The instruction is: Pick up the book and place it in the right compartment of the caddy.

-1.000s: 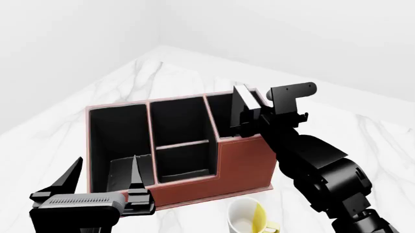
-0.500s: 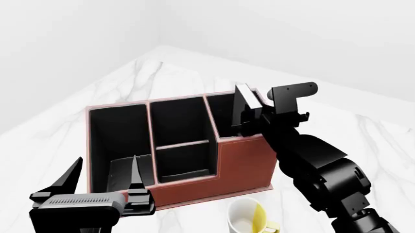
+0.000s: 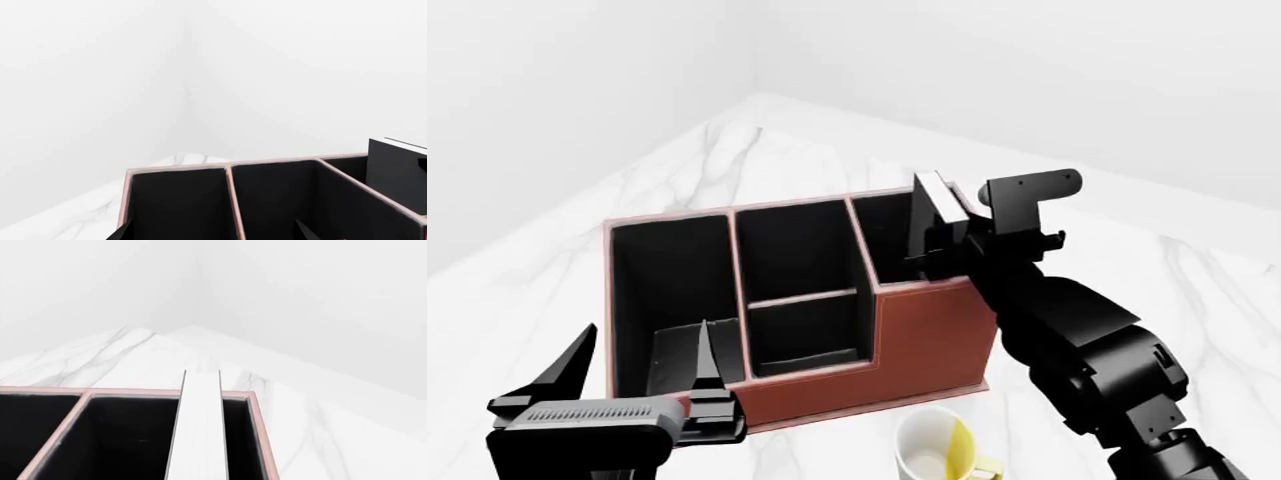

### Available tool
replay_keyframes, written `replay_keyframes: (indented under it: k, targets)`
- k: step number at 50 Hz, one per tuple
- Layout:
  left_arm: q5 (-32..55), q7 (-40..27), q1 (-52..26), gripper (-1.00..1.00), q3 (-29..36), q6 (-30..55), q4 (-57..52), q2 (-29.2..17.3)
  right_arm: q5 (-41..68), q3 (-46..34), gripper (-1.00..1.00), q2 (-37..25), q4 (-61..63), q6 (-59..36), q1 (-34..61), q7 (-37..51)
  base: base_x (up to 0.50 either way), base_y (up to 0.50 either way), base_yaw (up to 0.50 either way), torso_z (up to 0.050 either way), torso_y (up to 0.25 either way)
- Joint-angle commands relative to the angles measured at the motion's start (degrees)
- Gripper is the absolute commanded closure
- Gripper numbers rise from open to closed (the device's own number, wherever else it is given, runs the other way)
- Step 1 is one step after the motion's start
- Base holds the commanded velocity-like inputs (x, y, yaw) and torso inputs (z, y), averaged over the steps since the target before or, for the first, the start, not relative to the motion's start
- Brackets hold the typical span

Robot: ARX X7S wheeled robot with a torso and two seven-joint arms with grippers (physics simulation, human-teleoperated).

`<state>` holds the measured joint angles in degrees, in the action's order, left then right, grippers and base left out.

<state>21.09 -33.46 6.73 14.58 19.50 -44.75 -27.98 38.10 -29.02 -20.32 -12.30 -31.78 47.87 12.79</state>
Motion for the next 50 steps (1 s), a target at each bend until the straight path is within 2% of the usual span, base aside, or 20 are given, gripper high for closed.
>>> replay_keyframes:
  k: [1, 40, 50]
  targets:
    - [0.1, -0.2, 0.0, -1.0, 0.1, 0.0, -0.1, -0.1, -2.6, 0.3, -1.0, 0.8, -0.9, -0.7, -0.5, -2.7, 0.0, 0.0, 0.0, 0.0, 0.0]
    - [0.5, -0.5, -0.1, -1.0, 0.2, -0.3, -0.1, -0.6, -2.6, 0.3, -1.0, 0.8, -0.6, 0.7, -0.6, -2.4, 0.0, 0.0, 0.0, 0.0, 0.0]
    - [0.4, -0.7, -0.1, -1.0, 0.5, -0.3, -0.1, -0.6, -3.4, 2.4, -1.0, -0.6, 5.7, 5.3, -1.8, -0.4, 0.0, 0.0, 0.0, 0.0, 0.0]
